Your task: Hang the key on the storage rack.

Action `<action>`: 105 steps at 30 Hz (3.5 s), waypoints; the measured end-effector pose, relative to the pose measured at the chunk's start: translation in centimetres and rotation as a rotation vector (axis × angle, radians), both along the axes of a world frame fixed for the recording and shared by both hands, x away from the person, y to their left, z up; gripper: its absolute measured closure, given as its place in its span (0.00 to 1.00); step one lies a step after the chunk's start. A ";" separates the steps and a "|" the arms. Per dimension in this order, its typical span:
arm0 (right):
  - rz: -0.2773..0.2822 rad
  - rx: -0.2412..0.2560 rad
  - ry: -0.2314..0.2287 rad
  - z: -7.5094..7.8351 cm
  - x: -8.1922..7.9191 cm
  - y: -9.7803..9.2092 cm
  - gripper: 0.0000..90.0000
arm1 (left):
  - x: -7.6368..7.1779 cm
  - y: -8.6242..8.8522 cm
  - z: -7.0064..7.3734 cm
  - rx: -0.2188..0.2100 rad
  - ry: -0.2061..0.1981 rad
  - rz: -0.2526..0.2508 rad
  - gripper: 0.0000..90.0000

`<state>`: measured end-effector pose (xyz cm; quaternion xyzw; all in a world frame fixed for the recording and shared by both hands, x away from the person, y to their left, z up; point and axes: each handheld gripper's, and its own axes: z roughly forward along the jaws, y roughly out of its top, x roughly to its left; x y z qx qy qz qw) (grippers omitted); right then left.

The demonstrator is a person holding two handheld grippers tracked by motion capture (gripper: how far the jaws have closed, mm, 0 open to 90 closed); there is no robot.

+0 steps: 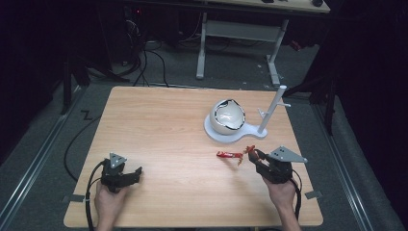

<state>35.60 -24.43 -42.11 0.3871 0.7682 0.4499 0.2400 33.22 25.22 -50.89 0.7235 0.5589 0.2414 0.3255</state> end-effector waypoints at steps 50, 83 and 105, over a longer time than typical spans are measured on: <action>-0.168 0.034 -0.175 7.3 0.6 -6.2 0.76 | 0.0 0.0 0.0 0.000 -0.001 0.000 0.23; -0.277 0.036 -0.172 11.4 5.0 -8.6 0.76 | 0.0 0.0 0.0 0.005 0.000 -0.002 0.23; -0.306 0.034 -0.119 11.8 8.3 -8.2 0.76 | 0.0 0.0 0.0 0.004 0.000 -0.002 0.23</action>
